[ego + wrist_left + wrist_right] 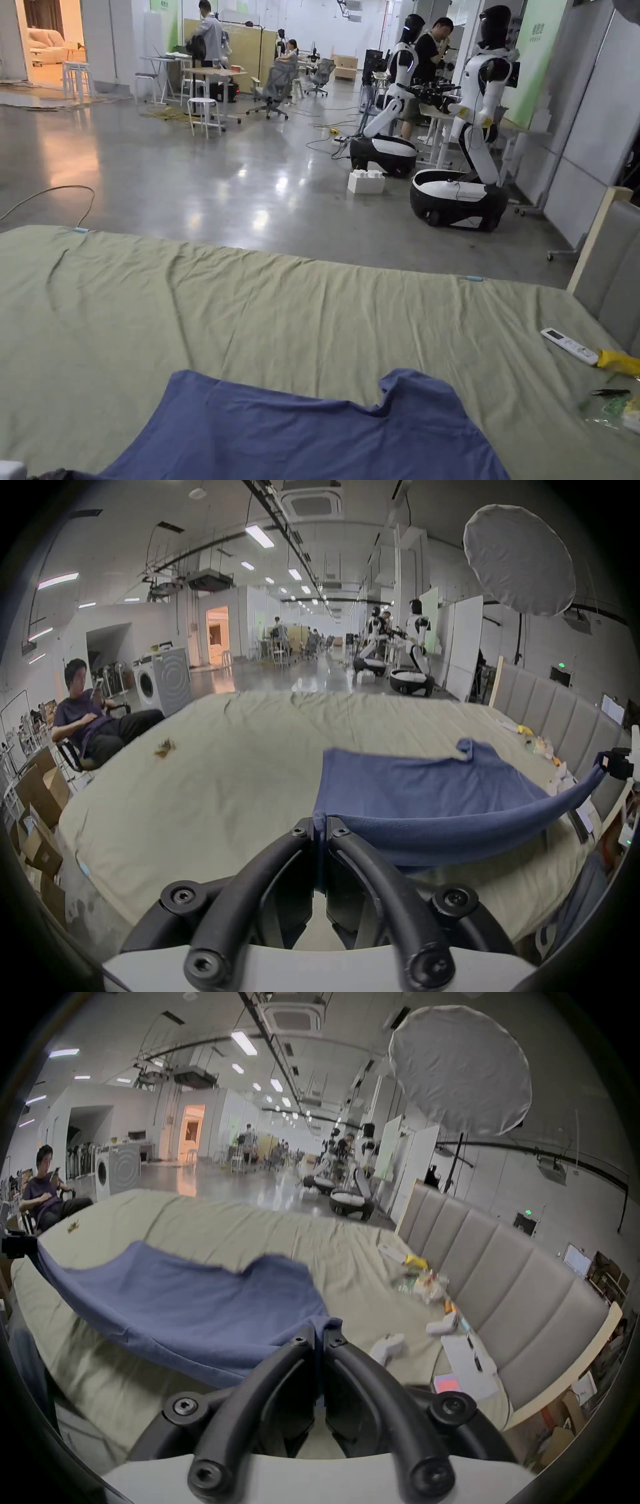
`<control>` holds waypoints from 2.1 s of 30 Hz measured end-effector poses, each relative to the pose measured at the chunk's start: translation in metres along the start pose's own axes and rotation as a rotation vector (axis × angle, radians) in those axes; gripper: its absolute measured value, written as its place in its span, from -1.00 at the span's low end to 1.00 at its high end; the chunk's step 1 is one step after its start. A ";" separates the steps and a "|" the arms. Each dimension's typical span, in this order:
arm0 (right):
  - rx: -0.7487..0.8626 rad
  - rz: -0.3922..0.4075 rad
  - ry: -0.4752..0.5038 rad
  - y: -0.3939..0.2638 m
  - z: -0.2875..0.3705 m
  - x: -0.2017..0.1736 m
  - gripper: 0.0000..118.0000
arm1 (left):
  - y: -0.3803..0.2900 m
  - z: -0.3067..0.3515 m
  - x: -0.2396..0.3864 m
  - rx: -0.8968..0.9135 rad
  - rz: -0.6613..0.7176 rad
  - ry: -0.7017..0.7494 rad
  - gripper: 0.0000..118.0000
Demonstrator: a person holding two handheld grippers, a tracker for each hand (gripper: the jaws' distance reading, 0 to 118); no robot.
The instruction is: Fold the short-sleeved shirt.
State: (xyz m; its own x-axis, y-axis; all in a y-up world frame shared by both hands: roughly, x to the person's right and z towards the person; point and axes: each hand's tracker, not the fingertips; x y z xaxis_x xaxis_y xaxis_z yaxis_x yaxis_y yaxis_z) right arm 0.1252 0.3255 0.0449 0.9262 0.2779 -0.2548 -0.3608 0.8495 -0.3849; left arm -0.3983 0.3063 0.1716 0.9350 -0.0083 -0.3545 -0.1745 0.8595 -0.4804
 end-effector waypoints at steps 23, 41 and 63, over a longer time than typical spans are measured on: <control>-0.492 0.105 0.085 -0.092 -0.044 -0.031 -0.67 | -0.073 -0.037 0.010 -0.444 -0.160 0.015 -0.81; 0.208 -0.094 0.011 0.036 -0.037 -0.051 0.23 | 0.034 -0.027 0.070 0.090 -0.111 -0.020 -0.49; 0.452 -0.197 -0.036 0.087 -0.027 -0.077 -0.99 | 0.063 -0.027 0.085 0.351 -0.015 0.007 -0.96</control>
State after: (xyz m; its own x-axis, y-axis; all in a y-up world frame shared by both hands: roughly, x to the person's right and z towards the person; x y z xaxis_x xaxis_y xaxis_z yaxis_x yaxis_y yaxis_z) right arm 0.0195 0.3658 0.0072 0.9781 0.1014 -0.1816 -0.1026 0.9947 0.0026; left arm -0.3379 0.3460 0.0891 0.9343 -0.0247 -0.3556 -0.0428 0.9826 -0.1806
